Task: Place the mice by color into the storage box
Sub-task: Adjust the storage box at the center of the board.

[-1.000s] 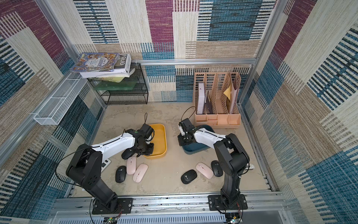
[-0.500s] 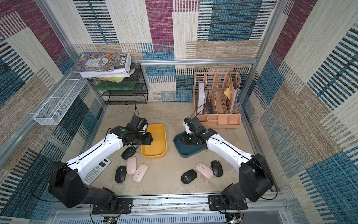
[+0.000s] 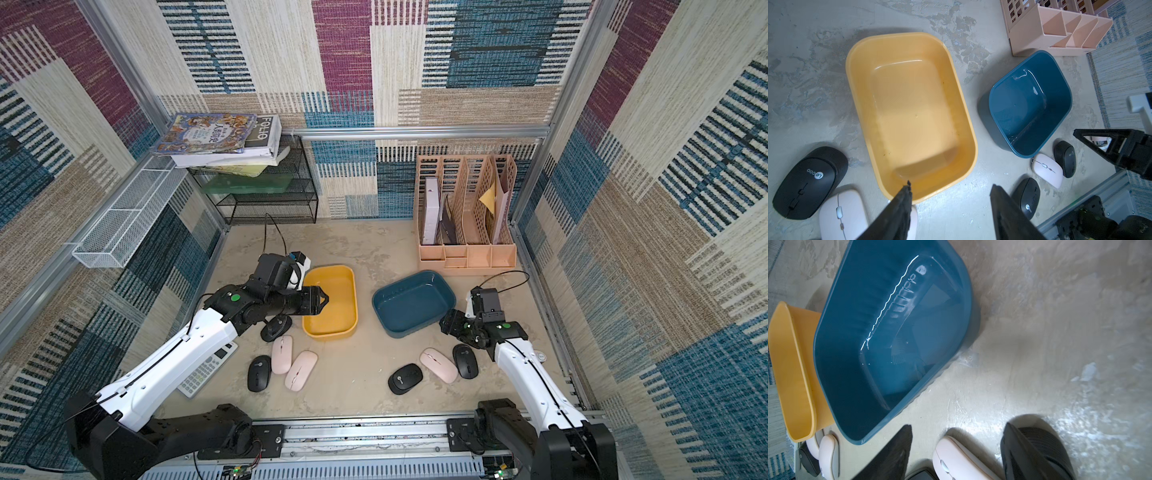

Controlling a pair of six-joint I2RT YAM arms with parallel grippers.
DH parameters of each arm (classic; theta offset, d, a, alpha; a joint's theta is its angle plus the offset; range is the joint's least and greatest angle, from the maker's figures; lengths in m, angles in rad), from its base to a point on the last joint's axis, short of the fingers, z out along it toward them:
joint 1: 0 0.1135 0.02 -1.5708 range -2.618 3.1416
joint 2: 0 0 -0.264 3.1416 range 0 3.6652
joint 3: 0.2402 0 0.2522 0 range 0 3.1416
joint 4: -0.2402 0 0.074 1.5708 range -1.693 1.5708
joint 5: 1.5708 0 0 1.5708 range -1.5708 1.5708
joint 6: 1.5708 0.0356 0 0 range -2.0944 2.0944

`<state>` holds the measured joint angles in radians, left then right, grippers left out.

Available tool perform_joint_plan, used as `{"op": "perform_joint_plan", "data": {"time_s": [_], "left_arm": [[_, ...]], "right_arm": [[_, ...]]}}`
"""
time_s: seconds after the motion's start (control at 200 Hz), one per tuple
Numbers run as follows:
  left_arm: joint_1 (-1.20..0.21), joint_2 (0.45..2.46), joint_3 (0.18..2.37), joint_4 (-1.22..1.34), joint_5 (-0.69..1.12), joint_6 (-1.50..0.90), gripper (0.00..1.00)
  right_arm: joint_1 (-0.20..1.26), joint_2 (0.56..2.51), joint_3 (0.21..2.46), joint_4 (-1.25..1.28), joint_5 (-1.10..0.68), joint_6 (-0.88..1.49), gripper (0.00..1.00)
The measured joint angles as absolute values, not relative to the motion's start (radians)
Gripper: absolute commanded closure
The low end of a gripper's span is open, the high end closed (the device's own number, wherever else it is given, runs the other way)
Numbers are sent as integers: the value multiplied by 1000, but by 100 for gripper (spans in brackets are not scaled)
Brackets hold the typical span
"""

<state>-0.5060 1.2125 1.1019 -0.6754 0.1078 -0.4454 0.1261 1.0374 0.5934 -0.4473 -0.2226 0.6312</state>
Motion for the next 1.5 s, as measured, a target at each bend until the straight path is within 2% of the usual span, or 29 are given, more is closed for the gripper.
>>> {"op": "perform_joint_plan", "data": {"time_s": [0.19,0.316,0.446,0.591,0.651,0.711,0.967,1.337,1.377,1.447,1.497], "left_arm": [[-506,1159,1069,-682,104,-446,25],[-506,1123,1065,-689,85,-445,22],[-503,1089,1066,-706,56,-444,22],[-496,1059,1072,-742,21,-429,22],[-494,1050,1074,-756,2,-418,22],[-492,1046,1073,-772,-14,-411,22],[-482,1037,1053,-799,-52,-392,22],[-473,1019,1006,-810,-56,-393,23],[-473,1015,1004,-812,-56,-394,23],[-473,1006,1002,-812,-56,-394,23],[-473,1001,1000,-813,-56,-395,23]], "right_arm": [[162,1130,604,-342,-232,680,26],[183,1237,629,-296,-221,696,33],[201,1341,678,-273,-202,699,52],[243,1423,792,-292,-176,653,84],[251,1454,843,-302,-170,620,91],[258,1488,892,-330,-165,564,93],[275,1652,1108,-473,-134,411,95],[344,1972,1495,-632,-101,347,93],[344,1990,1522,-648,-95,347,89],[344,2015,1557,-664,-84,348,62],[344,2025,1573,-666,-69,347,52]]}}
